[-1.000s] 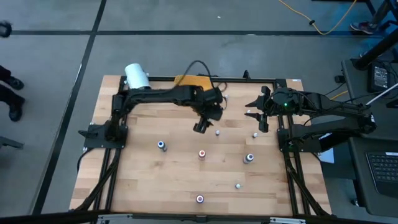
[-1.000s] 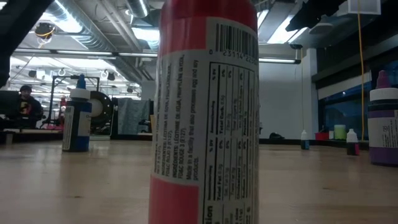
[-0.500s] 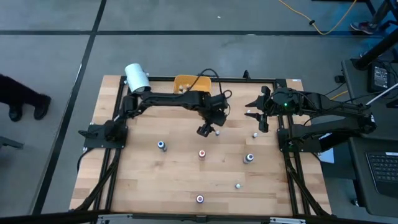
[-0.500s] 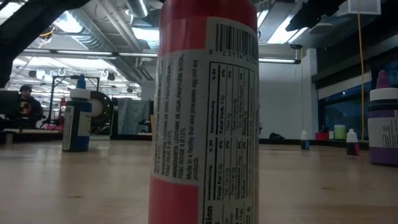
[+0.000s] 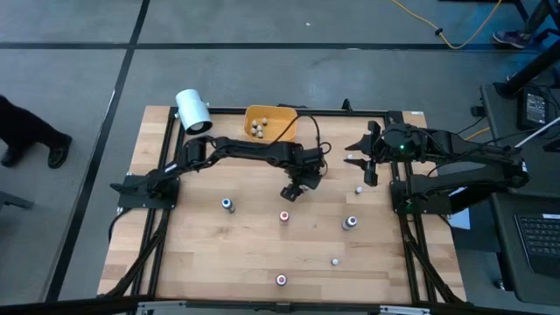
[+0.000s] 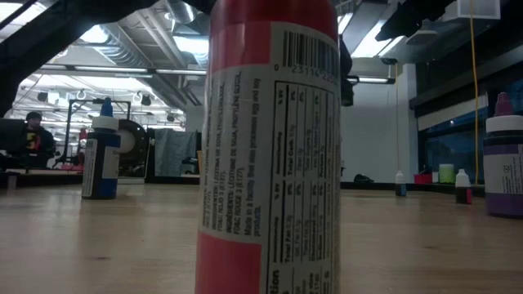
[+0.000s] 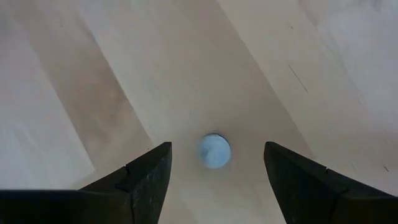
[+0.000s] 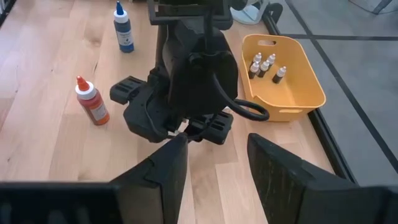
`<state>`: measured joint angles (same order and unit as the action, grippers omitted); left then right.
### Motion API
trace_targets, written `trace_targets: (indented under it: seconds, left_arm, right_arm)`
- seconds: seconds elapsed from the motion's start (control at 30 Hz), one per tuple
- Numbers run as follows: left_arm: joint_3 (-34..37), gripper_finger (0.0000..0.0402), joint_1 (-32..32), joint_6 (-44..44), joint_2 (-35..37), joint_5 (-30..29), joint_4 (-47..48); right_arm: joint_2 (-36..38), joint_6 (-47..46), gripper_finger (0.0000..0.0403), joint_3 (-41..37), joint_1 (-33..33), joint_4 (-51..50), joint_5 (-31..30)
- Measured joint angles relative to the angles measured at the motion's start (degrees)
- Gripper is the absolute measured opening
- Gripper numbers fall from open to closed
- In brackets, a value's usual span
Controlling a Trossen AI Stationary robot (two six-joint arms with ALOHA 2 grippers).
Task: Pick & Place food coloring
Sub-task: Put the left red food coloring bottle into the yellow bin
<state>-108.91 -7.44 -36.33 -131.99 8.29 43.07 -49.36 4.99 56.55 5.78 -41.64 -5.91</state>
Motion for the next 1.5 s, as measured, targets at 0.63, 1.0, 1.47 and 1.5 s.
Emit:
trace_targets:
  seconds: [0.63, 1.0, 1.47, 1.5]
  left_arm:
    - [0.0, 0.0169, -0.17, -0.02, -0.23, 0.29, -1.6]
    - [0.04, 0.0142, -0.22, -0.44, -0.23, 0.34, -1.65]
    - [3.85, 0.0075, -0.37, 0.06, -0.19, 0.36, -1.19]
    - [3.87, 0.0074, -0.37, 0.11, -0.19, 0.36, -1.12]
  right_arm:
    - [0.0, 0.02, 0.0169, 0.0, -0.01, 0.02, 0.0]
    - [0.0, 0.02, 0.0169, 0.02, -0.02, 0.02, 0.0]
    - [0.0, 0.0, 0.0169, 0.0, 0.0, 0.02, 0.0]
    - [0.0, 0.0, 0.0169, 0.0, 0.01, 0.02, 0.0]
